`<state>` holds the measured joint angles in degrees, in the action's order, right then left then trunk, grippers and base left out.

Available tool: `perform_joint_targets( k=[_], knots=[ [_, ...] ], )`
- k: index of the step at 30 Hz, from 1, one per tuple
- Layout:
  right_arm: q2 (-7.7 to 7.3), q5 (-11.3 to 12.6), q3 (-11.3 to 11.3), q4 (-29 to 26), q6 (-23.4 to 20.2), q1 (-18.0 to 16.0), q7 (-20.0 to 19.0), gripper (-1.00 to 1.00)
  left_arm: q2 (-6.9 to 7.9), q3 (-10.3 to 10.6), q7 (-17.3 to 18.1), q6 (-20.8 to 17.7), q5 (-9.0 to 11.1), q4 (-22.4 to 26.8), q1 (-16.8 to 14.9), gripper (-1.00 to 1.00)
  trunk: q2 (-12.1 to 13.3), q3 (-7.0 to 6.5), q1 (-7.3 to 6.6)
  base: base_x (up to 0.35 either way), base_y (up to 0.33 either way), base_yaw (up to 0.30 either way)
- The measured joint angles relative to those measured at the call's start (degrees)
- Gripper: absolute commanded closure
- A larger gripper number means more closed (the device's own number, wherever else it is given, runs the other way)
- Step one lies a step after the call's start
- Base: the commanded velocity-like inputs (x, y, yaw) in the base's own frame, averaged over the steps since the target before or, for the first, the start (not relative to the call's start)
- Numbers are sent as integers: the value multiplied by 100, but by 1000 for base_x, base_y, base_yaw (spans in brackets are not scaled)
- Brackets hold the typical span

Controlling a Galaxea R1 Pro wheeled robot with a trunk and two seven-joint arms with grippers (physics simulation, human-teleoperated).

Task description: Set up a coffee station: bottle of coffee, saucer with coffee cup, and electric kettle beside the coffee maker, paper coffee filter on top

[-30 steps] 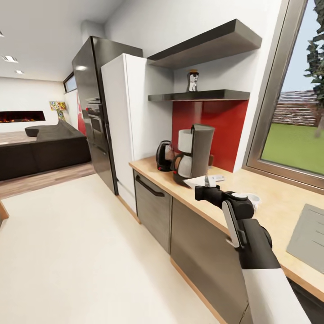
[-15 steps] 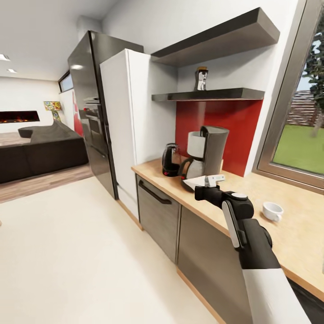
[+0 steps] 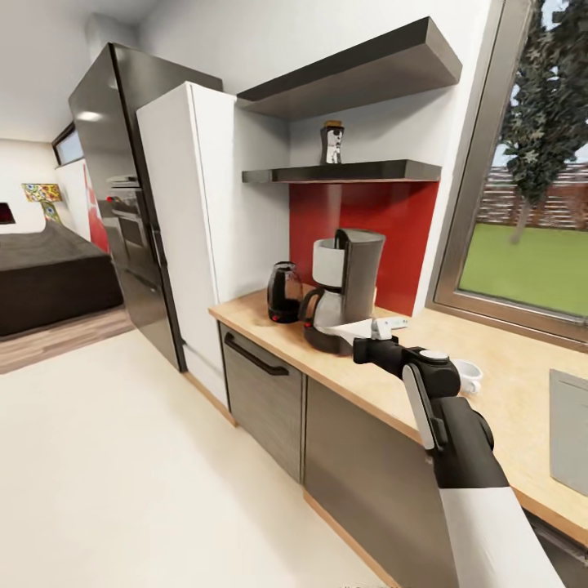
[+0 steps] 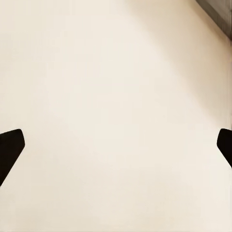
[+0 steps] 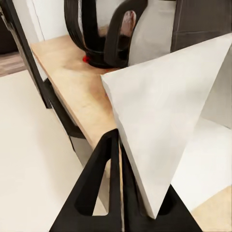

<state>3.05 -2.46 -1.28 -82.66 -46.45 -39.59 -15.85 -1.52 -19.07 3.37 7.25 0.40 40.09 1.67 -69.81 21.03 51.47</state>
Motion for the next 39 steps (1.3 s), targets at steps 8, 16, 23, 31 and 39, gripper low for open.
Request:
perform_joint_targets(
  k=[8, 16, 23, 31, 39],
  knots=[
    [0, -1, -1, 1, 1, 0, -1, 100, 0, -2, -1, -1, -1, 4, 0, -100, 0, 0, -2, 160, 151, -183],
    [0, -1, -1, 1, 5, 0, -1, 100, -1, -2, 0, -2, 0, 8, 1, -100, 0, 0, -3, 233, 234, -15],
    [-69, -89, -47, -125, -33, 191, -350, 100, -60, 28, 1, -4, -16, -39, 8, -100, 0, 0, 0, 0, 0, 0],
    [-69, -104, -47, -175, -36, 325, -551, 100, -60, 28, 1, -4, -16, -39, 8, -100, 0, 0, 0, 0, 0, 0],
    [-65, -128, -64, -237, -72, 319, -759, 100, -86, 28, 2, -2, -16, -48, 8, -100, 0, 0, 0, 0, 0, 0]
  ],
)
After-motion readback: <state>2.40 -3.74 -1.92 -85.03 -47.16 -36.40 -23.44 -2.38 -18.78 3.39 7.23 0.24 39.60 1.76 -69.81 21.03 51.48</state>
